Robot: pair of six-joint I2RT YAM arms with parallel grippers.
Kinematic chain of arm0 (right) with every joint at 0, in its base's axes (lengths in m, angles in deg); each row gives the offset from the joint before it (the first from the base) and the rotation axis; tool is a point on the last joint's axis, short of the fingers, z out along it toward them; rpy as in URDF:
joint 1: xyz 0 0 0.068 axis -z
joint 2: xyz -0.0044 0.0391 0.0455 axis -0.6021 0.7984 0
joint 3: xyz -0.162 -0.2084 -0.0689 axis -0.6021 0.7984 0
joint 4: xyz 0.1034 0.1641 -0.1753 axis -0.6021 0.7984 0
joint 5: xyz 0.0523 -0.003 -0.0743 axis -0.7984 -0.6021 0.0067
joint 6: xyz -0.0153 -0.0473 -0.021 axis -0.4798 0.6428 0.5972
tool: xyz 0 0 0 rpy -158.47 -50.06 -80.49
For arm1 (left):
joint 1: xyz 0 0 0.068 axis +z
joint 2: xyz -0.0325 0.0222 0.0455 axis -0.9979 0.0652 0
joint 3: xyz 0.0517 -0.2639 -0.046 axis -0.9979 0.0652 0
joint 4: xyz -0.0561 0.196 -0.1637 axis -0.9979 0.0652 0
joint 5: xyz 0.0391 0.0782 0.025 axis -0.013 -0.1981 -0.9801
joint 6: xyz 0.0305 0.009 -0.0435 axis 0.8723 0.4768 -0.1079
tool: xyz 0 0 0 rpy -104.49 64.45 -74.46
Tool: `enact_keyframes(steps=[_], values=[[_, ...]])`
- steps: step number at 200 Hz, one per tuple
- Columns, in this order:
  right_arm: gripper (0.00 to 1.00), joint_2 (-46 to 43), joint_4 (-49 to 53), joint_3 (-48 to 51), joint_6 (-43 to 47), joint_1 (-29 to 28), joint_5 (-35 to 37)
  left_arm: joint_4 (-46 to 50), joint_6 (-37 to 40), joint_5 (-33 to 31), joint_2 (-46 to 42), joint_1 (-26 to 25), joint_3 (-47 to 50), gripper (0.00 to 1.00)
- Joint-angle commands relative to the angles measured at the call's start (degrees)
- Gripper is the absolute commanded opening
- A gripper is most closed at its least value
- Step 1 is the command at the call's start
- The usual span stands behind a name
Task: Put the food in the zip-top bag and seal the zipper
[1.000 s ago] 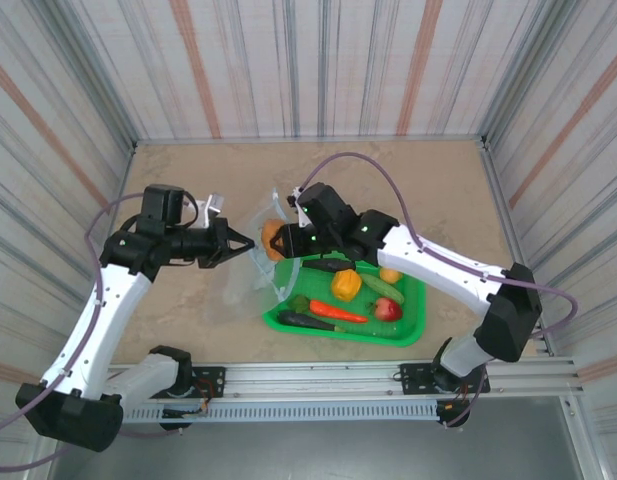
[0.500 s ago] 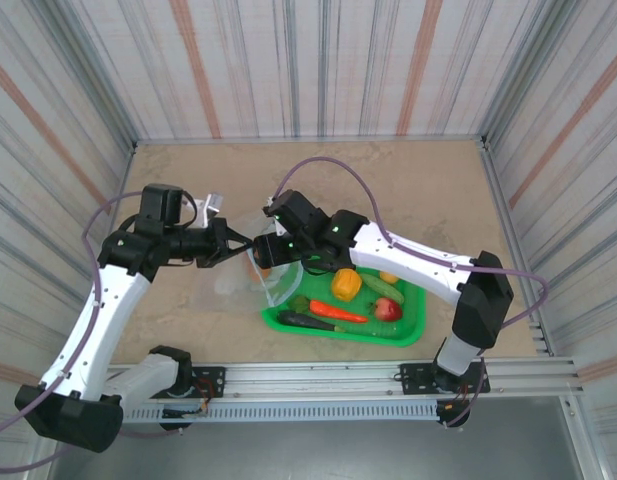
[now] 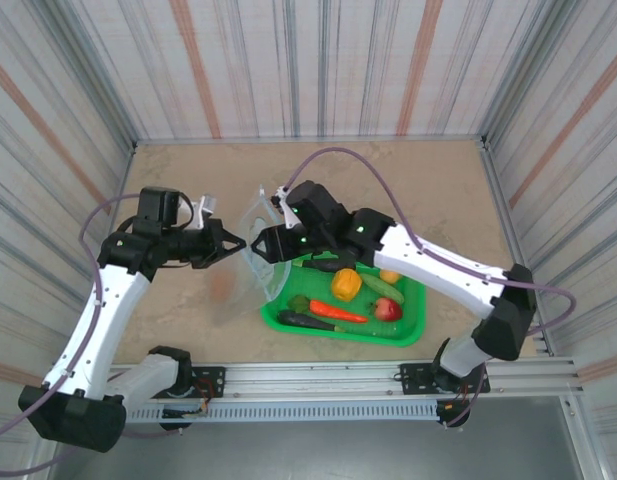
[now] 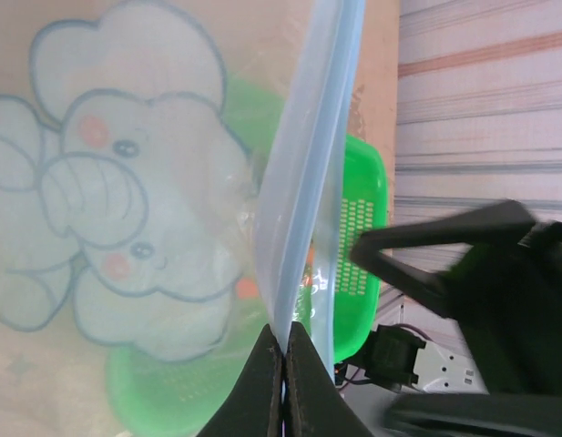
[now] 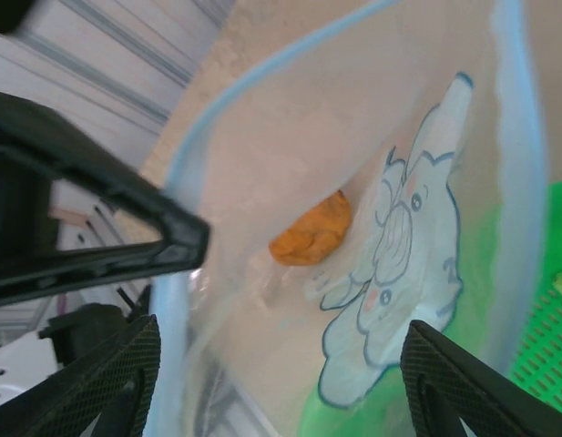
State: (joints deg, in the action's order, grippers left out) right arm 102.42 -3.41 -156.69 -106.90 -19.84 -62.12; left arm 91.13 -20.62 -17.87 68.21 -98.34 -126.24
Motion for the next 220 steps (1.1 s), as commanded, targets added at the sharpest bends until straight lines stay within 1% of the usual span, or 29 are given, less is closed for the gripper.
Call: enact_keyframes(steps=[1,26,46,70,97,112,127,157,171,183,192,197,220], values=[[0.7,-6.7,-0.2,4.2,0.7,2.4,1.4,0.3,0.4,-0.6,-0.6,1.2,1.2,0.0],[0.66,-13.2,1.0,12.2,-3.0,5.3,6.4,-0.2,-0.5,-0.4,-0.1,1.2,0.8,0.0],[0.67,-17.0,6.4,17.6,-5.7,6.5,12.1,-0.7,-1.1,-0.1,0.5,1.2,0.4,0.0],[0.68,-20.2,11.4,23.3,-9.9,8.2,14.7,-1.2,-2.1,0.0,0.8,1.3,0.0,0.0],[0.69,-21.7,12.9,29.1,-16.4,8.5,16.9,-1.8,-2.9,1.1,0.5,1.3,0.9,0.0],[0.69,-20.3,13.0,30.3,-18.6,8.5,15.6,-2.3,-3.3,0.7,-0.4,1.2,2.0,0.0],[0.7,-18.3,13.2,30.5,-19.6,8.2,13.7,-3.5,-4.1,1.2,-1.2,1.2,3.5,0.0],[0.81,-15.2,12.2,31.2,-21.1,7.7,10.6,-3.6,-4.1,2.7,-2.0,1.2,5.5,0.0],[0.84,-14.7,11.0,31.9,-21.3,7.4,11.1,-3.3,-3.7,2.8,-2.6,1.2,5.9,0.0],[0.9,-14.2,9.5,32.7,-21.5,7.7,11.1,-3.3,-3.4,2.6,-3.1,1.2,6.3,0.0],[0.91,-13.5,8.1,32.8,-21.4,8.3,10.6,-3.3,-3.1,2.3,-3.2,1.2,6.5,0.0],[0.94,-12.8,7.0,32.8,-21.1,8.7,10.4,-3.1,-3.0,2.2,-3.3,1.2,6.7,0.0],[0.94,-8.5,5.0,31.8,-19.7,10.4,10.1,-2.8,-2.9,2.7,-3.3,1.2,6.7,0.0]])
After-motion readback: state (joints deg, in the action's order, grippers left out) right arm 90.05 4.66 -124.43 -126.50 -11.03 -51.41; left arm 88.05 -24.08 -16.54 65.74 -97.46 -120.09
